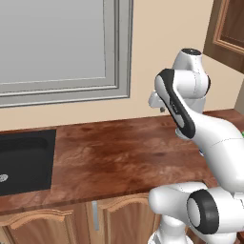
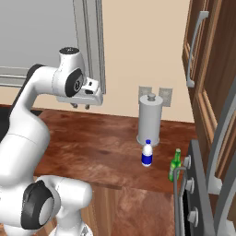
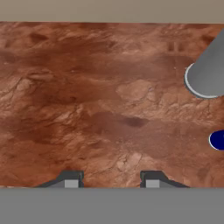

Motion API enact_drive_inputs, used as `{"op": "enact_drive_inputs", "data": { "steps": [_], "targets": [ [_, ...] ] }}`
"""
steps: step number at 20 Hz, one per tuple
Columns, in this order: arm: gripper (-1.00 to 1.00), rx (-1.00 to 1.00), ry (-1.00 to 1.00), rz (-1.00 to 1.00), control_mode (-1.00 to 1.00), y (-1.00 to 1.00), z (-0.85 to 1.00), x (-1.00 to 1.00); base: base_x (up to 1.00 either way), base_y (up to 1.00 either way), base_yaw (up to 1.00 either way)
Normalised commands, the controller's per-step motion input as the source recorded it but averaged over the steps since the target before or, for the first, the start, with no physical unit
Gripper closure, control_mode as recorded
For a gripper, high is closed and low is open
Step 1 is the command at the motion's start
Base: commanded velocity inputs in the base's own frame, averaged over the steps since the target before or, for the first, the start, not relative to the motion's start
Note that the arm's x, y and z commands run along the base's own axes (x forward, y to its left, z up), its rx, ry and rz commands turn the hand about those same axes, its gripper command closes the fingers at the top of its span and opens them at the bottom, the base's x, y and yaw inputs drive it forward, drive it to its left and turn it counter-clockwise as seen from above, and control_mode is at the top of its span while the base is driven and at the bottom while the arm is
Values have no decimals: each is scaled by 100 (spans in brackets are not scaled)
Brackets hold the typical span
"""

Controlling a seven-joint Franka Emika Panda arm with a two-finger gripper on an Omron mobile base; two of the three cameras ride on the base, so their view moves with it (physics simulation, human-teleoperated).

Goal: Place the drinks on the dining counter in a tight cluster.

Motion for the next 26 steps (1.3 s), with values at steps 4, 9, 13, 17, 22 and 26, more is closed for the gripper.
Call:
{"op": "enact_drive_inputs", "data": {
  "steps": [4,9,13,17,22,26],
  "targets": [
    [-100,0,0,0,-100,0,0,-3,0,0,0],
    [-100,0,0,0,-100,0,0,0,0,0,0],
    [-100,0,0,0,-100,0,0,-2,0,0,0],
    [-100,0,0,-17,-100,0,0,-27,0,0,0],
    [-100,0,0,-18,-100,0,0,-16,0,0,0],
    [-100,0,0,-4,-100,0,0,-3,0,0,0]
  ]
}}
